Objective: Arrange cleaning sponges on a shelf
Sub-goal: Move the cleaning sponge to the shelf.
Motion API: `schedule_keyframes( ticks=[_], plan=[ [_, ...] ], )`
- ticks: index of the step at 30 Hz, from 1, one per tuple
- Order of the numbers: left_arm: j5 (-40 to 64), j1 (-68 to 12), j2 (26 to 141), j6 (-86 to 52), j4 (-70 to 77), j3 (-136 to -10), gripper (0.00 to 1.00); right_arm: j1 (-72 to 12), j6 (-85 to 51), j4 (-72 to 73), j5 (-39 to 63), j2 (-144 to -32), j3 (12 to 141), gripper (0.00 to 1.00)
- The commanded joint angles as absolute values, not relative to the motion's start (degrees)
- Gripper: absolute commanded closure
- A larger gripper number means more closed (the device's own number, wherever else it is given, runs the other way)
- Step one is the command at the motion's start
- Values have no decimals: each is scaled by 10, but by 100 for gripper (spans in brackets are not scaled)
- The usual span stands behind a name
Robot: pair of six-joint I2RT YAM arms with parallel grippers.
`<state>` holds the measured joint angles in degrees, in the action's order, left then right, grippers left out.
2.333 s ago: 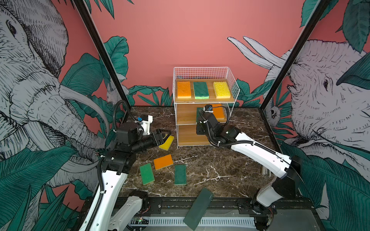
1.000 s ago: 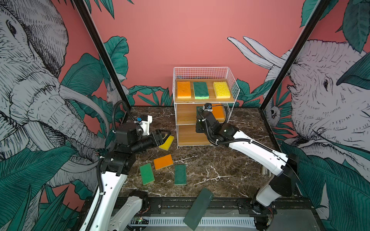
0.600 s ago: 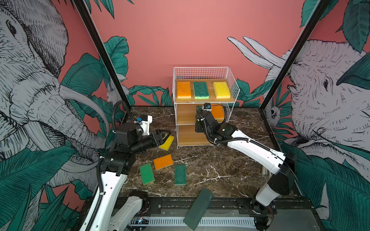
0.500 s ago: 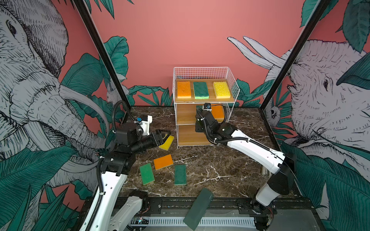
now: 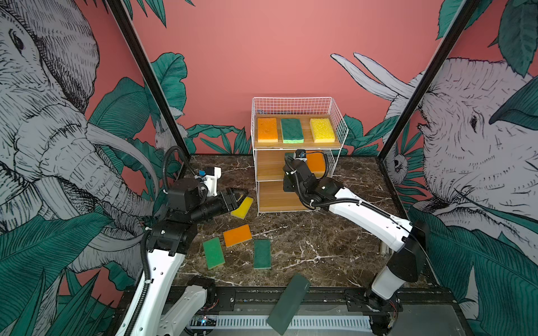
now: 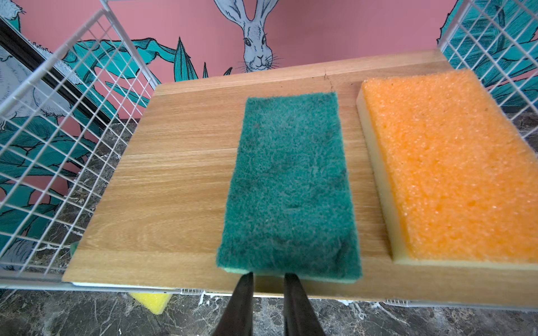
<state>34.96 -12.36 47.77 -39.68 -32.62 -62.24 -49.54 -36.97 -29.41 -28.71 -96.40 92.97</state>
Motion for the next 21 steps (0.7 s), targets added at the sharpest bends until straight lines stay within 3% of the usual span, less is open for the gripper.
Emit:
schedule_keyframes(
  ticks=[1, 21],
  plan=[
    [350, -121, 472, -403, -314, -612, 41, -490, -367, -275, -295, -970, 952, 78],
    [350, -122, 467, -407, -308, -606, 41, -490, -367, -269, -312, -963, 935, 76]
  ],
)
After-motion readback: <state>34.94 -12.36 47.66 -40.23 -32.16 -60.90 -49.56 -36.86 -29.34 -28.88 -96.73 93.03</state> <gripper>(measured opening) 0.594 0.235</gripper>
